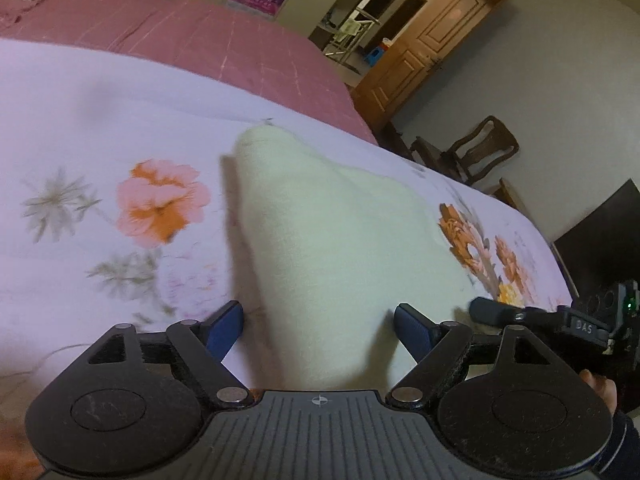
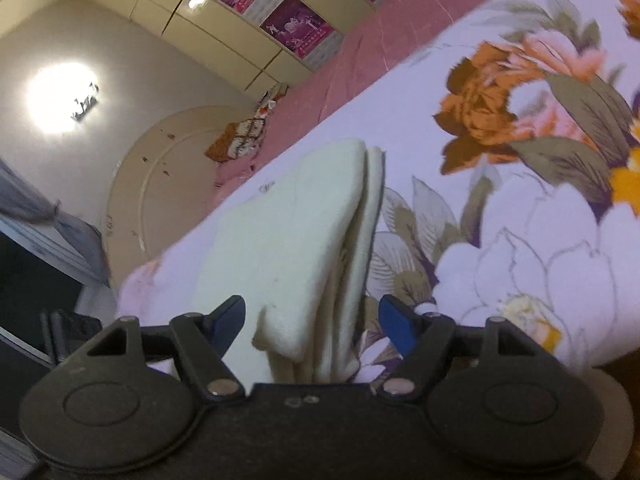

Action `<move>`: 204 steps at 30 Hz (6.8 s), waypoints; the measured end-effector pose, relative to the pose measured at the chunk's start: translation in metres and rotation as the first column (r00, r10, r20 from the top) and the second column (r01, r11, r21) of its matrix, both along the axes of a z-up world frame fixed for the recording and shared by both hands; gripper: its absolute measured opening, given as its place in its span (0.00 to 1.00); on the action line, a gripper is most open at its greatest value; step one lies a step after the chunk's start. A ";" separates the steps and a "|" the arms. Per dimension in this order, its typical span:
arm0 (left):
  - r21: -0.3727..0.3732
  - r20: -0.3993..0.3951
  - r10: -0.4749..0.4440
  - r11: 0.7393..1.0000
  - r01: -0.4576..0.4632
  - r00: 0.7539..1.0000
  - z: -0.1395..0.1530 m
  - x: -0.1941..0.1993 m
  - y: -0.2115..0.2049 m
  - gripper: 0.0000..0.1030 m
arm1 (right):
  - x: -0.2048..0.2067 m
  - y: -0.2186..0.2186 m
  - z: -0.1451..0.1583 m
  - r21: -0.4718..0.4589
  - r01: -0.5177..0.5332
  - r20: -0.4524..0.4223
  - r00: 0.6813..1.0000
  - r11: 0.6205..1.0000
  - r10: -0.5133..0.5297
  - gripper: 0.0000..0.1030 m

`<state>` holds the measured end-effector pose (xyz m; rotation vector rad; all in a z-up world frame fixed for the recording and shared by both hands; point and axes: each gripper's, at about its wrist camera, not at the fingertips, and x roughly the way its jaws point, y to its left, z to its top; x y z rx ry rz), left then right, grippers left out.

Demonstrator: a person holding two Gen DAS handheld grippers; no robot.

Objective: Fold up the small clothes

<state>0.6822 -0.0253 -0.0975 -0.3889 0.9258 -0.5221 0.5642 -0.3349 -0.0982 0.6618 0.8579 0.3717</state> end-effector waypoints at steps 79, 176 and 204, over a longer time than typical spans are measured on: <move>0.269 0.277 0.096 0.947 -0.173 0.956 0.021 -0.090 0.210 0.62 | -0.012 0.315 0.015 -0.513 -0.145 0.060 0.977 0.846 0.204 0.19; 0.218 0.535 0.258 0.878 -0.426 0.805 0.215 -0.656 0.150 1.00 | -0.541 0.282 0.216 -0.530 0.181 0.459 0.882 0.829 0.101 0.99; 0.239 0.543 0.229 0.880 -0.410 0.808 0.218 -0.658 0.126 1.00 | -0.547 0.270 0.214 -0.524 0.191 0.452 0.888 0.830 0.082 0.99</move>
